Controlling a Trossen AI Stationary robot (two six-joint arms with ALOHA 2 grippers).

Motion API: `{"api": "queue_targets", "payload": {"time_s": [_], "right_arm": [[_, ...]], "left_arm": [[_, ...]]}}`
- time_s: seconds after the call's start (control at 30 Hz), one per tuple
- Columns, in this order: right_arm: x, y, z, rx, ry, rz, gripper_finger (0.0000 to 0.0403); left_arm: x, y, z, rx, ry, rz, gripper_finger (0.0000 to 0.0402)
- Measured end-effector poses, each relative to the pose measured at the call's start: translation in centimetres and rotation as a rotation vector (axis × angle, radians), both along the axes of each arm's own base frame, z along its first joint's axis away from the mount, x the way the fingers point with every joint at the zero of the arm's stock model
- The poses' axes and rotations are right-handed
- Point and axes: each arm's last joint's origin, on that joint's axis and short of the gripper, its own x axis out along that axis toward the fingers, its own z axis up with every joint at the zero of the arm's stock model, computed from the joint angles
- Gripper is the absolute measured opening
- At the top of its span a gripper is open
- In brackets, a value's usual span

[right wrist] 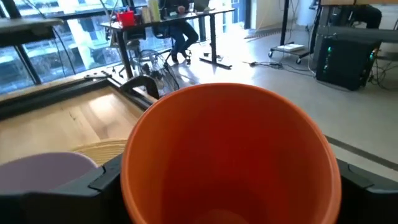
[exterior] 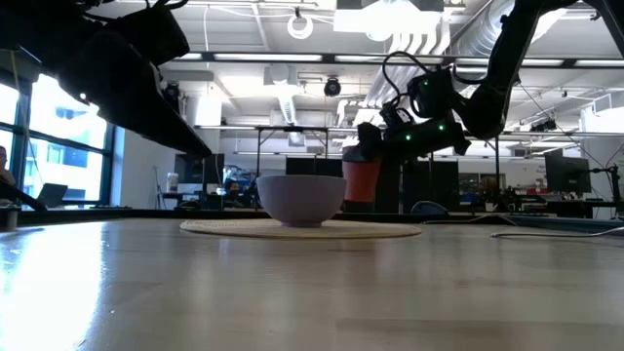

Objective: Pick & Place Utensil
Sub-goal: Put the orange cup on the yellow placemat to the top right of the violet bowl

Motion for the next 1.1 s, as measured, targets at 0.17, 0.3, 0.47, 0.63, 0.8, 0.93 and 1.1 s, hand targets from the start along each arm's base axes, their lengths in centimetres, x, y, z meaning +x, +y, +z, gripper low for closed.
{"api": "queue_targets", "payload": {"time_s": [0.17, 0.3, 0.47, 0.63, 0.8, 0.93, 1.1], "right_arm": [[0.0, 0.1, -0.4, -0.003, 0.066, 0.018, 0.0327], [0.1, 0.1, -0.4, -0.005, 0.057, 0.057, 0.0327], [0.0, 0.0, -0.8, 0.001, 0.081, 0.023, 0.0327], [0.4, 0.0, -1.8, 0.000, 0.044, 0.036, 0.0327], [0.3, -0.3, -2.9, 0.019, 0.062, 0.004, 0.0327], [0.4, -0.2, -2.8, 0.004, 0.063, 0.014, 0.0327], [0.5, -0.1, -2.8, -0.006, 0.075, 0.055, 0.0327]], "left_arm": [[0.0, 0.0, 0.0, 0.001, -0.002, 0.002, 0.0358], [0.1, 0.0, 0.1, 0.003, -0.015, 0.006, 0.0358], [0.3, -0.1, 0.4, 0.012, -0.045, -0.004, 0.0358], [0.3, -0.1, 0.4, 0.014, -0.045, -0.005, 0.0358], [0.3, -0.1, 0.4, 0.012, -0.044, -0.008, 0.0358], [0.3, -0.1, 0.4, 0.013, -0.044, -0.008, 0.0358], [0.3, -0.1, 0.4, 0.010, -0.045, -0.007, 0.0358]]}}
